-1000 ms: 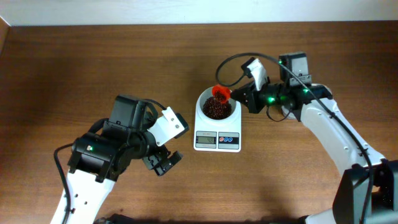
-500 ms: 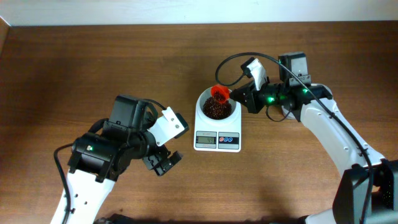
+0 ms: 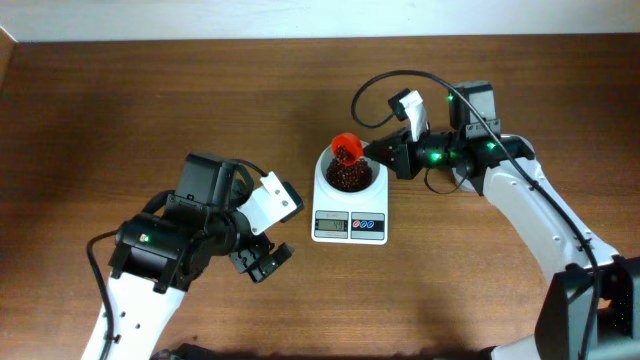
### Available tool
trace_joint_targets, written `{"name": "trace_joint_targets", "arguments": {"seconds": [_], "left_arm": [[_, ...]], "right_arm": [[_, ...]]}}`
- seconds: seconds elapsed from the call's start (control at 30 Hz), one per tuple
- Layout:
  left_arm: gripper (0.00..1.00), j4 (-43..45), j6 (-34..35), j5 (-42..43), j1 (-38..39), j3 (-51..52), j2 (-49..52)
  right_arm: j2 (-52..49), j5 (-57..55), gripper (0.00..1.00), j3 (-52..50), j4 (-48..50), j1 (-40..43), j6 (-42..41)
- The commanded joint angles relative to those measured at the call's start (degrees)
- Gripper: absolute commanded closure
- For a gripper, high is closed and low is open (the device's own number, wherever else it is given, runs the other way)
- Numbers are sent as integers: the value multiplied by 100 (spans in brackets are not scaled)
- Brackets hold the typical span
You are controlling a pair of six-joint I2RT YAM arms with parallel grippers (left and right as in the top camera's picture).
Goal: Scoop and weigh 50g on scale
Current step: 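Tilt the scoop into the bowl with the right gripper to pour beans, then hold the scoop above the bowl edge, tipping small amounts of beans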
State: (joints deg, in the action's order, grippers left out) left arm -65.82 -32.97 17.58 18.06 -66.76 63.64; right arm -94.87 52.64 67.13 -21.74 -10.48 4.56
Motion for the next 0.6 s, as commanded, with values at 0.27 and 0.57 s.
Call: {"name": "trace_joint_targets", "arguments": {"seconds": [0.27,0.57], "left_arm": [[1,-4,76,20,-24,-101,-61],[1,-4,76,20,-24,-101,-61]], "right_arm": [[0,962,96,-33,103,732,-616],[0,1272,96,-31,103,1364,-673]]}}
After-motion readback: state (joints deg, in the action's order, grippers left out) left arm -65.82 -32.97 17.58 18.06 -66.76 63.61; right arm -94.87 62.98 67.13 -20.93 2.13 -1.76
